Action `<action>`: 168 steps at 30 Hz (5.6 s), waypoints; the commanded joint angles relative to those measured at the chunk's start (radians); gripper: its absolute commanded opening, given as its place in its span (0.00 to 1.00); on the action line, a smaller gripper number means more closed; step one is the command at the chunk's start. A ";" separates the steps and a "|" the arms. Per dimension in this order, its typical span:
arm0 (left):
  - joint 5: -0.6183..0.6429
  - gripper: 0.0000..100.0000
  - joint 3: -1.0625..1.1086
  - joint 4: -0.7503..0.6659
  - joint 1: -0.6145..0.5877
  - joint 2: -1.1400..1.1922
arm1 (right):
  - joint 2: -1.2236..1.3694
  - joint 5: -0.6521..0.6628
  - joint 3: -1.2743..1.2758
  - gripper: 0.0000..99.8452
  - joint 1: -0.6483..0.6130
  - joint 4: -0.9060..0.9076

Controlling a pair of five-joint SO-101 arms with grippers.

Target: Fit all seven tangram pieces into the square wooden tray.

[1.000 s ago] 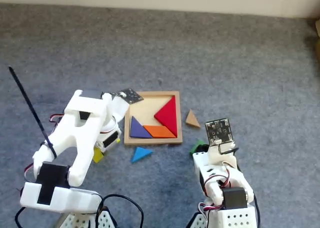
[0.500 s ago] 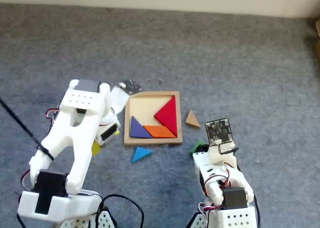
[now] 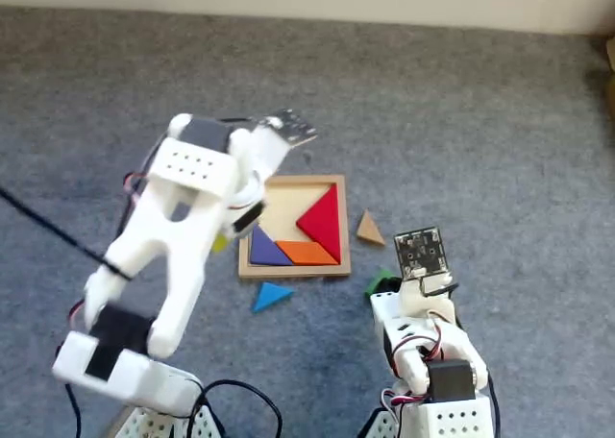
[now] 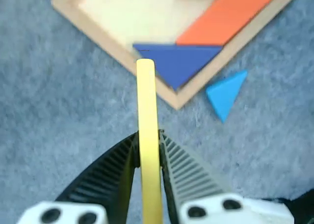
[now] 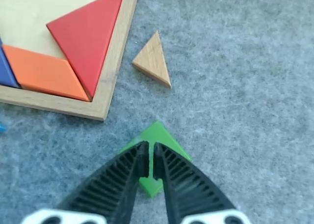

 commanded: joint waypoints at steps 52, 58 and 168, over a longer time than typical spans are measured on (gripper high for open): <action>0.137 0.17 -0.967 0.084 0.054 0.786 | -0.005 0.006 0.151 0.03 0.010 0.004; 0.135 0.17 -0.969 0.084 0.035 0.782 | -0.005 0.005 0.151 0.03 0.010 0.004; 0.206 0.21 -1.155 0.120 -0.110 0.923 | -0.005 0.005 0.151 0.03 0.010 0.002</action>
